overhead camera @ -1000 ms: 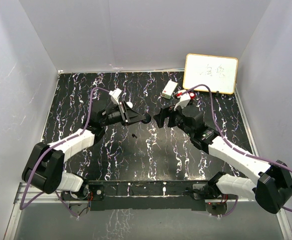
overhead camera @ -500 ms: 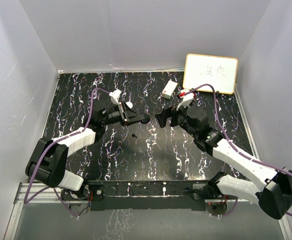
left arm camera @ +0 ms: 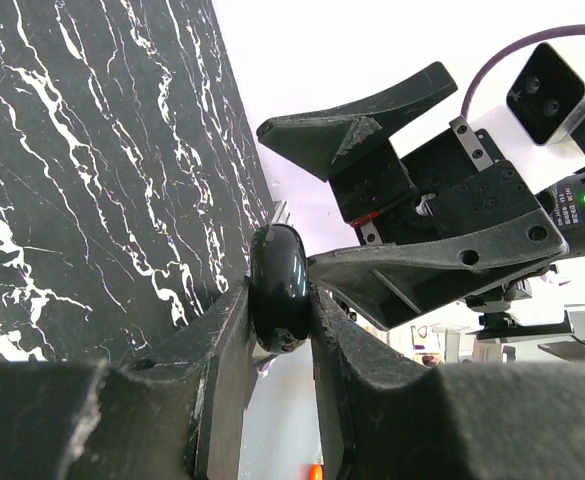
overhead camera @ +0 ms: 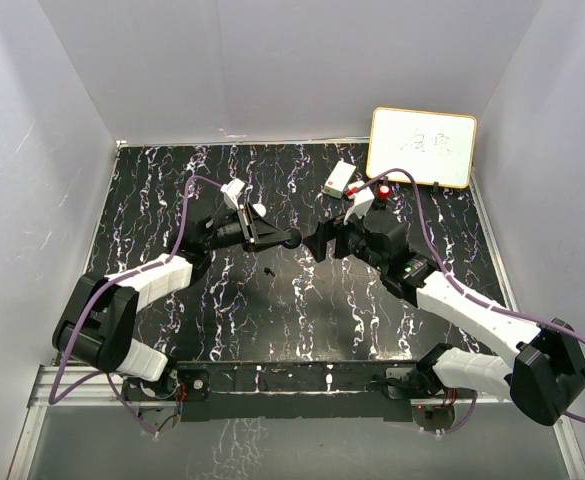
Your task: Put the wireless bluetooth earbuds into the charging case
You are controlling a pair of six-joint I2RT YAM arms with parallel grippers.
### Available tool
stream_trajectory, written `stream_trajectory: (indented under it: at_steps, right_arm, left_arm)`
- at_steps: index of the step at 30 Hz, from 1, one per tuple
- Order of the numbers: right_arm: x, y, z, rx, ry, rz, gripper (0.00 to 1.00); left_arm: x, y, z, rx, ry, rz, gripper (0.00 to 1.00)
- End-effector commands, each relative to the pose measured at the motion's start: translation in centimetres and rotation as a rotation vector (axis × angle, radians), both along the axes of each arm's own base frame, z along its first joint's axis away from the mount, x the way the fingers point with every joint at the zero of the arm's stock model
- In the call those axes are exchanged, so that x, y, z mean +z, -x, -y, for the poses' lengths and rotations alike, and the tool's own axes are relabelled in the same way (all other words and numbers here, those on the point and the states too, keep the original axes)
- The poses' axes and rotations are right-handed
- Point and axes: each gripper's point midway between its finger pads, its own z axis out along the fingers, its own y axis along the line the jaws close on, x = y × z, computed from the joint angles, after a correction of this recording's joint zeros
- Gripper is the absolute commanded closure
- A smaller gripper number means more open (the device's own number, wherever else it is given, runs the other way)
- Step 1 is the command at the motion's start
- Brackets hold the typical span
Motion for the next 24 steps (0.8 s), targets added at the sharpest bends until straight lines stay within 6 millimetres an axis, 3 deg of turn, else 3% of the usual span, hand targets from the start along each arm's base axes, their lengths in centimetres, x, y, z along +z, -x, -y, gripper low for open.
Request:
stream_trajectory:
  at_steps: [1,14,24]
  right_arm:
    - [4.8,-0.8,-1.1,0.018,-0.096,0.095,0.17]
    - [5.0,-1.0,-1.5,0.027,-0.102,0.092,0.17]
    - [1.5,-2.0,-2.2,0.017,-0.058,0.014,0.17]
  left_arm:
    - [1.4,0.0,0.1,-0.022,0.028,0.050,1.00]
    - [0.9,0.0,0.1,-0.024,0.027,0.035,1.00]
    - [1.5,0.2,0.2,-0.033,0.045,0.041,1.00]
